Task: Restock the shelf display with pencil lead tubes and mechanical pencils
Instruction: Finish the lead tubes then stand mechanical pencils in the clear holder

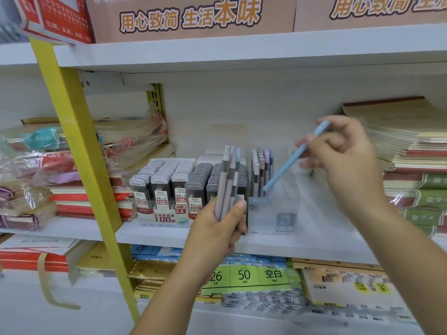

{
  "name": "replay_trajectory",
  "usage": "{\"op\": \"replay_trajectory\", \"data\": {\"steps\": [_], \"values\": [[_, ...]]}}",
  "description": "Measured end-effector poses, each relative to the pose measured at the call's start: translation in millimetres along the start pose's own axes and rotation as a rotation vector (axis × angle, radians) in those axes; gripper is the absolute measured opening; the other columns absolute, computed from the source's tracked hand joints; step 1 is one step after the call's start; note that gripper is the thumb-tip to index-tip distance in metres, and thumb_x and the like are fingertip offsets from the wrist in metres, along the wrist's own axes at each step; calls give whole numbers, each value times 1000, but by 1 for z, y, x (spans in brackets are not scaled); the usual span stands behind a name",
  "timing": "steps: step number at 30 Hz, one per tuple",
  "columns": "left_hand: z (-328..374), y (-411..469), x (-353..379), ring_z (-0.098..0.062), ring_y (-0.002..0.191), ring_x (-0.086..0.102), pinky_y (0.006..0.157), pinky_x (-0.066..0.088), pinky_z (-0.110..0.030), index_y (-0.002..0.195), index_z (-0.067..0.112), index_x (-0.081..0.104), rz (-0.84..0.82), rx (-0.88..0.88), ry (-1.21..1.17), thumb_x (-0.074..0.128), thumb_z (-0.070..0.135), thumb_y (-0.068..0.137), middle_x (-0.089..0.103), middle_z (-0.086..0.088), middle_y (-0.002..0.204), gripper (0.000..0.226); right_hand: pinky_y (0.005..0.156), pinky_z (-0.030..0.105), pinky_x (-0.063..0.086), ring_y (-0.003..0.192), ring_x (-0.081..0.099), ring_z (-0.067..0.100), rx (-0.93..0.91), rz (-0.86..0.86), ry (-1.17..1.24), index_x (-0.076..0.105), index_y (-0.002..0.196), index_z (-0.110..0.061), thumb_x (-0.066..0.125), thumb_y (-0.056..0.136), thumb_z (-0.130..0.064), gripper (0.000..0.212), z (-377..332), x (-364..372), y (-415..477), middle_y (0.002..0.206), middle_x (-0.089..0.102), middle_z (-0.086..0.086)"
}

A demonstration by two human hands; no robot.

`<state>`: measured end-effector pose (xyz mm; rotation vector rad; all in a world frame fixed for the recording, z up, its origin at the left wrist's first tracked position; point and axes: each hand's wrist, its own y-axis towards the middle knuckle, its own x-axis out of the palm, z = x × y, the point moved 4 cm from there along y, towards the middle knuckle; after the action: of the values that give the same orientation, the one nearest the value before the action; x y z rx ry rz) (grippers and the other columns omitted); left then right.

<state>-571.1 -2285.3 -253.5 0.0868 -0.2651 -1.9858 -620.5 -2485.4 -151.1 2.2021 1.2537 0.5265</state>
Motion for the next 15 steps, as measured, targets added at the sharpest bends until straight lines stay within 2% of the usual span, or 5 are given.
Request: {"op": "replay_trajectory", "data": {"steps": [4, 6, 7, 11, 15], "values": [[-1, 0, -1, -4, 40, 37, 37, 31, -16, 78, 20, 56, 36, -14, -17, 63, 50, 81, 51, 10, 52, 31, 73, 36, 58, 76, 70, 20, -109, -144, -468, 56, 102, -24, 69, 87, -11, 24, 15, 1, 30, 85, 66, -1], [-1, 0, 0, -2, 38, 36, 36, 31, -15, 82, 15, 53, 43, -23, 0, 60, 49, 88, 49, 12, 49, 35, 73, 28, 54, 76, 68, 15, -144, -220, -651, 56, 102, -26, 71, 86, -15, 24, 28, 9, 34, 84, 65, -10], [-2, 0, 1, -2, 37, 36, 36, 31, -15, 83, 14, 53, 47, -32, 0, 58, 47, 93, 49, 13, 48, 35, 71, 23, 52, 76, 67, 12, -171, -245, -694, 56, 101, -27, 71, 86, -16, 24, 33, 13, 35, 83, 63, -14], [-5, 2, 0, -5, 37, 34, 35, 28, -17, 86, 12, 56, 63, -74, -37, 57, 37, 99, 49, 11, 50, 29, 70, 20, 48, 75, 64, 10, -255, -310, -774, 55, 101, -24, 69, 86, -19, 21, 46, 24, 41, 79, 60, -16], [-6, 2, -1, -5, 38, 35, 34, 28, -19, 103, 14, 63, 52, -76, -64, 53, 28, 102, 53, 7, 55, 18, 62, 7, 40, 73, 62, 9, -262, -384, -816, 50, 96, -28, 70, 87, -19, 24, 56, 32, 44, 78, 62, -12]]}}
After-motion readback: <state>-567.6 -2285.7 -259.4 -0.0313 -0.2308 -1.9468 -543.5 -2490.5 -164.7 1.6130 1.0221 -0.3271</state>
